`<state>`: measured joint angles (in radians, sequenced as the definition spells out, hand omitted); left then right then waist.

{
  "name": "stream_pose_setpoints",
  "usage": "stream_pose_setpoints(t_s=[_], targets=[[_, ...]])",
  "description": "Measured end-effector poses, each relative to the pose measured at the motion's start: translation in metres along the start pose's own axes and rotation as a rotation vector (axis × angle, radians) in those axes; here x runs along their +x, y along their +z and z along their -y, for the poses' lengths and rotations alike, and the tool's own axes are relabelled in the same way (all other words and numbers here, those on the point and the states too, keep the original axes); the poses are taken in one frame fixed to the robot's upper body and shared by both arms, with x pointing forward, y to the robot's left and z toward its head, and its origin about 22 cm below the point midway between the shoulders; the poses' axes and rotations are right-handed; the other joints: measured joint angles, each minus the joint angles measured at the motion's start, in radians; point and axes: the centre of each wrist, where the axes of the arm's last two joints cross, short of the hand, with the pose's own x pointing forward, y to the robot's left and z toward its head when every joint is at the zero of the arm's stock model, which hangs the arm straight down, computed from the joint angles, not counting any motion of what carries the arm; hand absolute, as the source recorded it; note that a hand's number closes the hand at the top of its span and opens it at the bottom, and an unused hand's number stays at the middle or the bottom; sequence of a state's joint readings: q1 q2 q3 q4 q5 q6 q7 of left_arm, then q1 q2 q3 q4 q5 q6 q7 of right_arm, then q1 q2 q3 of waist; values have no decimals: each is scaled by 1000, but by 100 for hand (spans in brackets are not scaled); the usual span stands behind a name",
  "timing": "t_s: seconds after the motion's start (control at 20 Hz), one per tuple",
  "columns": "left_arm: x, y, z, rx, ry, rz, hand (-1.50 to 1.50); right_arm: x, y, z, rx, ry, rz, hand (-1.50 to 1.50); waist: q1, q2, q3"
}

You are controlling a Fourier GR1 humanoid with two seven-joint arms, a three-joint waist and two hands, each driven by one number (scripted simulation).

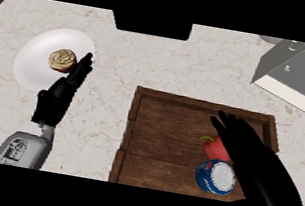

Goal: Pick the bell pepper from the tray and place it in the tiered shelf

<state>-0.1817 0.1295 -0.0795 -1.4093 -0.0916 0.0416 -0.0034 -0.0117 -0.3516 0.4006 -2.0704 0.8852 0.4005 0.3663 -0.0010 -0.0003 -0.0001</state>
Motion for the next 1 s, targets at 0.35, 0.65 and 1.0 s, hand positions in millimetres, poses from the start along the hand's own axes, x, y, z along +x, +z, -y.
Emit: stream_pose_setpoints(t_s=[0.35, 0.65, 1.0], targets=[[9, -2, -1, 0, 1, -6, 0, -6, -10, -10, 1, 21, -19, -150, 0, 0, 0], [6, 2, -1, -6, 2, -11, 0, -15, -23, -25, 1, 33, -32, -150, 1, 0, 0], [12, 1, 0, 0, 5, 0, 0, -19, -36, -33, 21, 40, -44, -150, 1, -2, -2]])
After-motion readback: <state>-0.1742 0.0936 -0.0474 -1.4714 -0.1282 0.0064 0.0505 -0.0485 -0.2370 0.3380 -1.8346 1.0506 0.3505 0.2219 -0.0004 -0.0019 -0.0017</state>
